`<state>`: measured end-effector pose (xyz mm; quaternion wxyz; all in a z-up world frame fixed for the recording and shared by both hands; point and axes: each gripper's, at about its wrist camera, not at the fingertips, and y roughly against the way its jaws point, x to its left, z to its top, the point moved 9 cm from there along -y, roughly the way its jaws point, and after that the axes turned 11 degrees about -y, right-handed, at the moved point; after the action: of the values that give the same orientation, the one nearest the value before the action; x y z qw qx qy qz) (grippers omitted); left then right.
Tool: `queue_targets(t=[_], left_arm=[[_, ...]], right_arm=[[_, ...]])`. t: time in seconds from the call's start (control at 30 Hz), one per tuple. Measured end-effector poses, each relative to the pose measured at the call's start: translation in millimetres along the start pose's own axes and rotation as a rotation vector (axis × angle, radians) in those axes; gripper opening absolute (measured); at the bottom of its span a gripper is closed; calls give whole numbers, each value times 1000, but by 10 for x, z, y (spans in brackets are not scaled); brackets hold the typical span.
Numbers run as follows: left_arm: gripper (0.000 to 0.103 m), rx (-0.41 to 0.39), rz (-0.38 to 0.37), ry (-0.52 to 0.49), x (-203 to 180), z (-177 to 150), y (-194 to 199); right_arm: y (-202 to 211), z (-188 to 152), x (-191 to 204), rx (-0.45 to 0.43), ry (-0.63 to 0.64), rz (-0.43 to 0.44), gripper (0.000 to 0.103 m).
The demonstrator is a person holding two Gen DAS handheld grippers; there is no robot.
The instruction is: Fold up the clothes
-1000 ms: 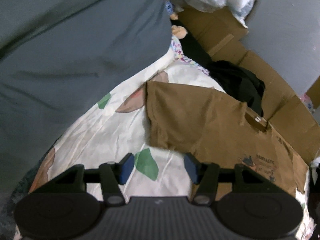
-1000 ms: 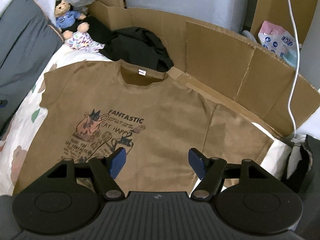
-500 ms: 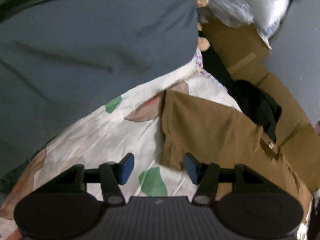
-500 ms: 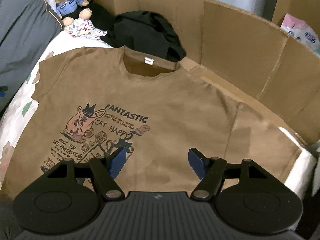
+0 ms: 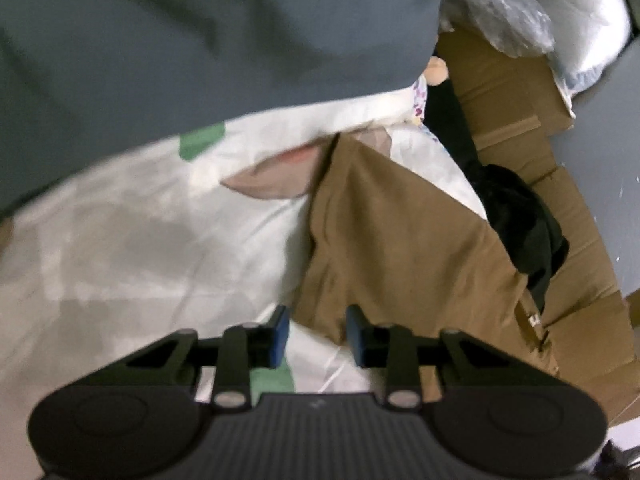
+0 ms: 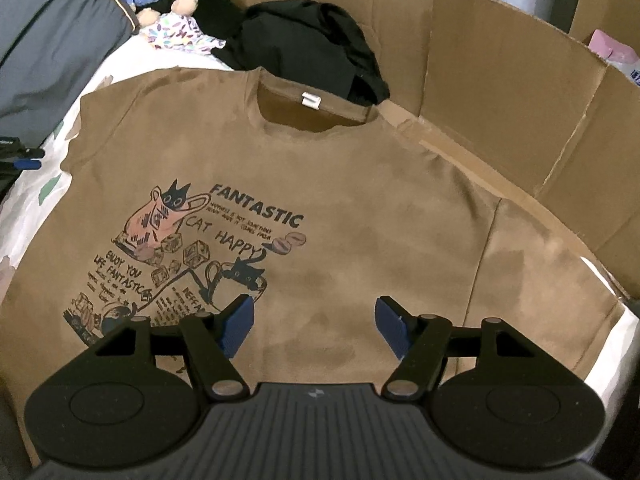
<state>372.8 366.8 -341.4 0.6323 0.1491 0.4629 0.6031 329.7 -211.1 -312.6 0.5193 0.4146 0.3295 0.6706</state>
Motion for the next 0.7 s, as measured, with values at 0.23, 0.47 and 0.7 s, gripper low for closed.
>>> queue_targets(t=[0.23, 0.47, 0.7], left_arm=[[29, 17, 0, 94, 14, -87, -196], [29, 59, 12, 127, -6, -154, -414], [28, 21, 8, 237, 44, -253, -486]], right_arm=[[-57, -56, 77, 11, 9, 24, 65], [-30, -28, 79, -8, 1, 21, 65], [-49, -20, 36, -12, 2, -20, 65]])
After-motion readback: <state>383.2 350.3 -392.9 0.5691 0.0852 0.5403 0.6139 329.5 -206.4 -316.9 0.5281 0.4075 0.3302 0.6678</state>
